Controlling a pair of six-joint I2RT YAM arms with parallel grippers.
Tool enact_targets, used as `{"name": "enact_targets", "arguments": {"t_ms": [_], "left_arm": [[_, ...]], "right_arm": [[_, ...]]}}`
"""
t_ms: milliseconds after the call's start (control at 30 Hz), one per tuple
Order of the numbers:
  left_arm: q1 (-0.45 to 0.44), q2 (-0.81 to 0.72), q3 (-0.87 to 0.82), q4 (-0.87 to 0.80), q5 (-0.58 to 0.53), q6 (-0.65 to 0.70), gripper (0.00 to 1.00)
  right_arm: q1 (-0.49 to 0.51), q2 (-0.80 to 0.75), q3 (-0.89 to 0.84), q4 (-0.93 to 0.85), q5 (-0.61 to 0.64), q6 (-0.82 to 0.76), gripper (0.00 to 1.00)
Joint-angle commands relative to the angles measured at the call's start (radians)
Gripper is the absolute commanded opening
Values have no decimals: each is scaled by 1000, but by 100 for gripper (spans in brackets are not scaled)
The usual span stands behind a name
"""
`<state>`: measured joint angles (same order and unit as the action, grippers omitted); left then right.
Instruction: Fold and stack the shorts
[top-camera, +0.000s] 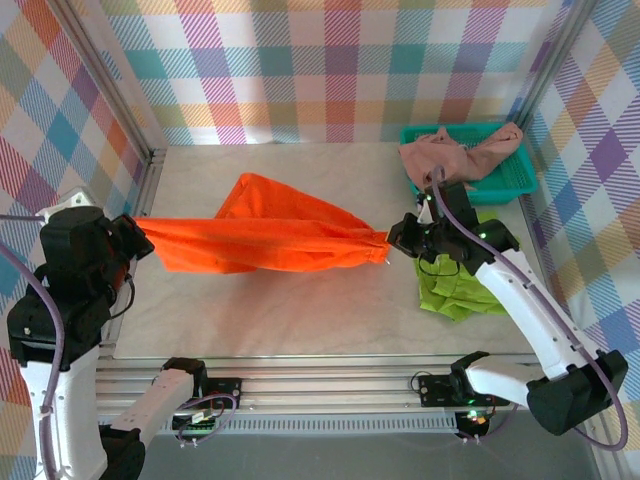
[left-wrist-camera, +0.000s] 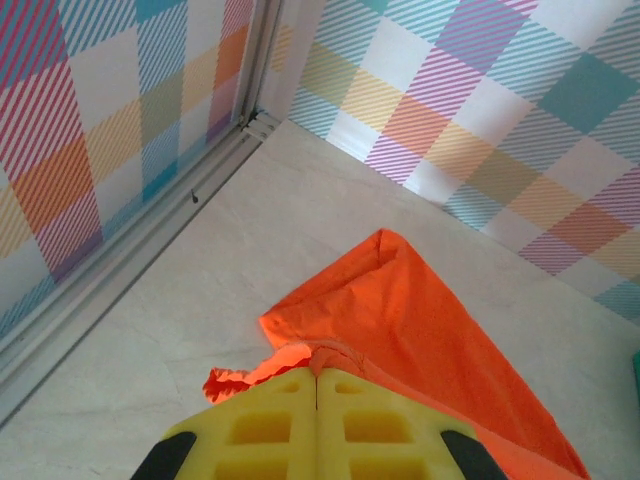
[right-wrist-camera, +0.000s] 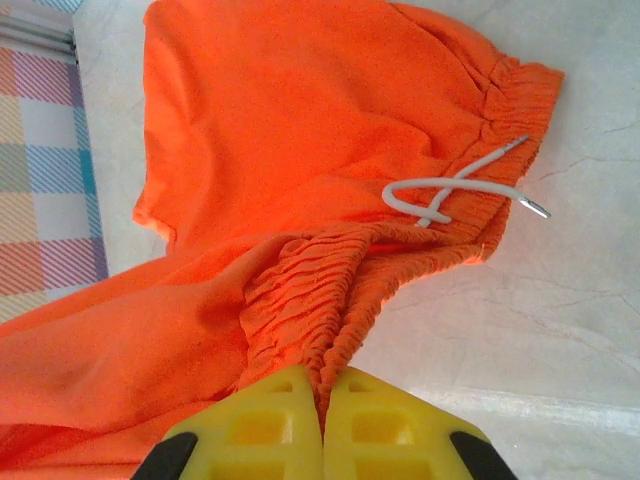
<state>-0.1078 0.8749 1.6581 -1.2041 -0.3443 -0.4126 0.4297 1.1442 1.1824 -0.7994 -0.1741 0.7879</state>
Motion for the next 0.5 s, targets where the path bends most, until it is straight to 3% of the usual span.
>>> {"name": "enact_targets", "arguments": {"t_ms": [0, 467], "left_arm": [[16, 19, 21, 12, -77, 59, 0], [16, 289, -145, 313, -42, 56, 0]], "right_arm": [[-5, -12, 18, -81, 52, -9, 0], [-8, 153, 58, -35, 147, -23, 0]]}}
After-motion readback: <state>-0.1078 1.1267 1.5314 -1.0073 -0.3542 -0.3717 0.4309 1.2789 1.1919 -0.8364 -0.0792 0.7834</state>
